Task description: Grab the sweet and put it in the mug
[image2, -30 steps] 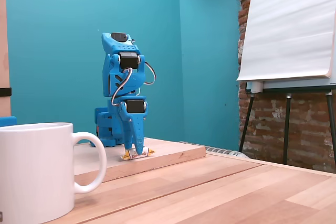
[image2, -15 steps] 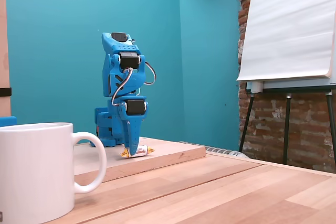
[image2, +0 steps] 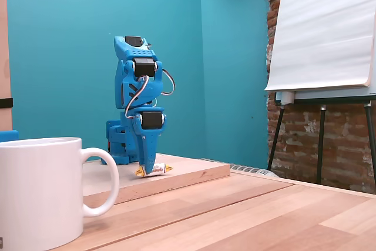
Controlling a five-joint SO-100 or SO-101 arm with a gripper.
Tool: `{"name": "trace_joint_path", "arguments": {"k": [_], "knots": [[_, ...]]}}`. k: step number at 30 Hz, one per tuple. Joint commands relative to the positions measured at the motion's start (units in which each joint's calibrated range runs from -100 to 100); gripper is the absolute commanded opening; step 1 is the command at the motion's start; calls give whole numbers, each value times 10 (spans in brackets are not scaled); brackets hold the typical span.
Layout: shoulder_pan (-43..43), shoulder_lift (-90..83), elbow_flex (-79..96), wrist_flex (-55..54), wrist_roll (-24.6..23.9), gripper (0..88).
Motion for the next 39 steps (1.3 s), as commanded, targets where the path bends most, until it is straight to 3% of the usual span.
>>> {"name": "trace_joint_path", "arguments": {"k": [1,11,18,39], "knots": [[4,-10,-62,-5,-1,0],[11,-18,-246,5,1,0],[16,-70,-281,5,1,0],[218,-121,-292,-5,2,0]]}}
